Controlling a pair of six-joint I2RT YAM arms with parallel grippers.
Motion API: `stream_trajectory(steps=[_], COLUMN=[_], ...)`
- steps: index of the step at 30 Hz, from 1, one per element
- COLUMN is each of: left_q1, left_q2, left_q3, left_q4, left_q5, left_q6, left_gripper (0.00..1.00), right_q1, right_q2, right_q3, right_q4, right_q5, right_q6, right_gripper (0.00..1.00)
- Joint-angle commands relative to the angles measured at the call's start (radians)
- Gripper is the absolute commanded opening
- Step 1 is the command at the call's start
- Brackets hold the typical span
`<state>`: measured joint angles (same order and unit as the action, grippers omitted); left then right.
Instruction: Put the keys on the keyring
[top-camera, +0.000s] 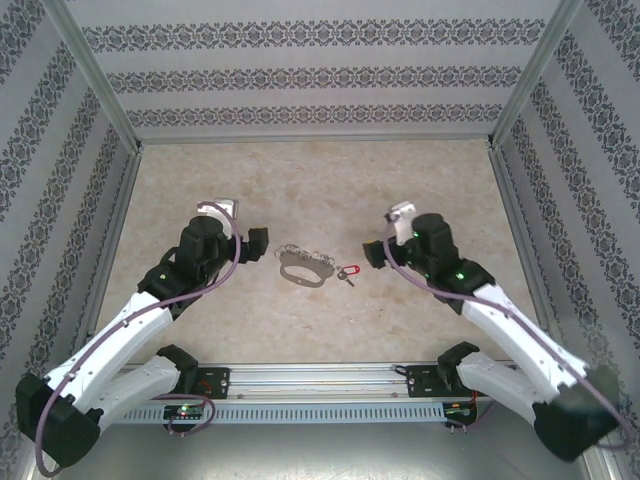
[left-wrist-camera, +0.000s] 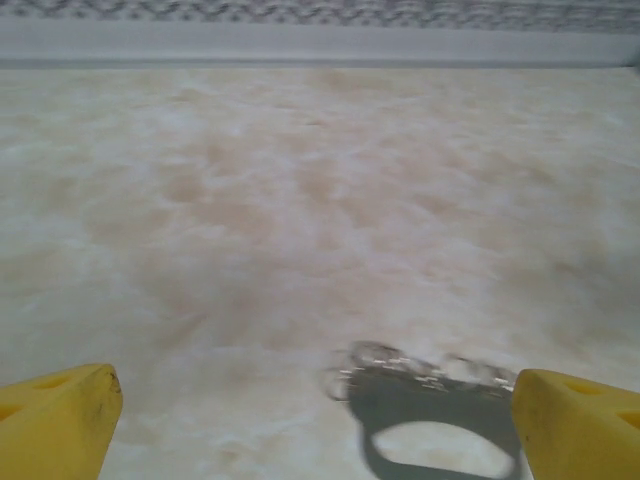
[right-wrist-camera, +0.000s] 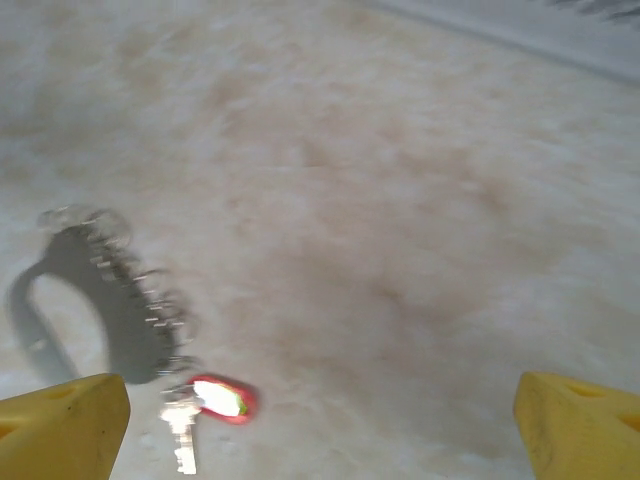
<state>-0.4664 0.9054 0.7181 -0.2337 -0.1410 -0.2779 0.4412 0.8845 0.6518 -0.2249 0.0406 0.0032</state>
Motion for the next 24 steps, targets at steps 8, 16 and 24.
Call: stream_trajectory(steps=[8, 16, 24], left_q1=[0.275, 0.324, 0.368], left_q2=[0.185, 0.365, 0.429], left_q3=[-0.216, -0.272, -0.249], left_q4=[0.482, 0.820, 0.901], left_q5=[-0.101, -0.083, -0.047], left_q6=[0.160, 0.229, 0.278], left_gripper=[1.00, 1.00, 1.00], right_q1=[-0.407, -0.462, -0.508], right_q2=[0.019, 0.427, 0.566], right_q3=[-0.289, -0.274, -0.218], right_q4=[0.501, 0.911, 0.980], right_q5=[-0.047, -0.088, -0.189], right_q6=[0.071, 0.069, 0.069], right_gripper=[0.98, 0.98, 0.98])
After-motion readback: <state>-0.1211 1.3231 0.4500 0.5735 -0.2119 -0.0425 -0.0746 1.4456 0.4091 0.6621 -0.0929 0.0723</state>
